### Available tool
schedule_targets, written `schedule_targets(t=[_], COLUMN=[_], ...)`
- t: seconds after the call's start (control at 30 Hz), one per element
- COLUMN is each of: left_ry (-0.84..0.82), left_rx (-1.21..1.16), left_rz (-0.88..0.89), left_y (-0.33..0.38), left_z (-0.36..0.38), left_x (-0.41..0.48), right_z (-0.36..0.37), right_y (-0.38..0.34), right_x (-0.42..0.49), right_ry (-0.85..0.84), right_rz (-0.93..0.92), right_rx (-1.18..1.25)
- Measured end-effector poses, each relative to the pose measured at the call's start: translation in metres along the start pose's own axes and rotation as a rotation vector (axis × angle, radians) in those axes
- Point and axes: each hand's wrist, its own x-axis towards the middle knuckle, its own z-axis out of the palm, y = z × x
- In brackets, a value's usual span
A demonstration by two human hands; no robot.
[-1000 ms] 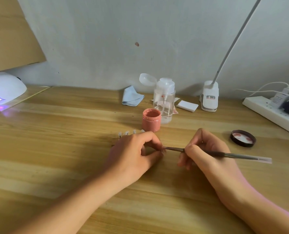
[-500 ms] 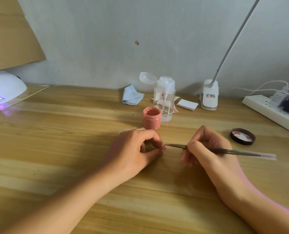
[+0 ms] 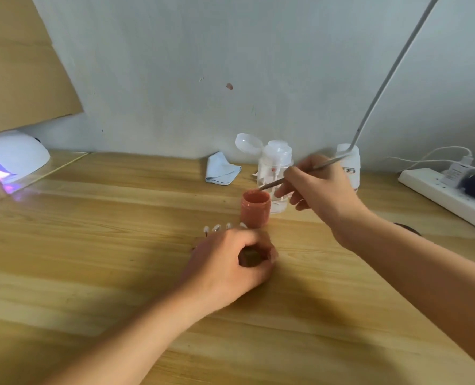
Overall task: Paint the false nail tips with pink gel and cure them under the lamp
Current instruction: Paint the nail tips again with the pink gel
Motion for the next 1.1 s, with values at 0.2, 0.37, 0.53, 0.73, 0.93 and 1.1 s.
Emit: schedule_targets(t=[0.2, 0.37, 0.53, 0.73, 0.93, 1.1], left_ry=[-0.014, 0.046, 0.034, 0.047, 0.046, 0.063], left_rx=[-0.042, 0.0, 0.001, -0.002, 0.0, 0.013], left_rz=[-0.012, -0.055, -0.056, -0.08, -0.087, -0.08], left_y=[-0.004, -0.005, -0.004, -0.002, -0.002, -0.003], left_z=[-0.001, -0.003, -0.003, -0.003, -0.003, -0.003], left_x=[0.002, 0.005, 0.007, 0.005, 0.004, 0.003], right_z=[0.019, 0.0, -0.013, -0.014, -0.01, -0.011], right_y=[0.007, 0.001, 0.02, 0.032, 0.036, 0.037], right_x=[0.013, -0.019, -0.084, -0.093, -0.093, -0.092], right_ry=[-0.015, 0.164, -0.07, -0.056, -0.093, -0.087], right_rz=[0.04, -0.016, 0.083, 0.017, -0.011, -0.026], right_rx=[-0.33, 0.086, 0.373, 0.289, 0.238, 0.224])
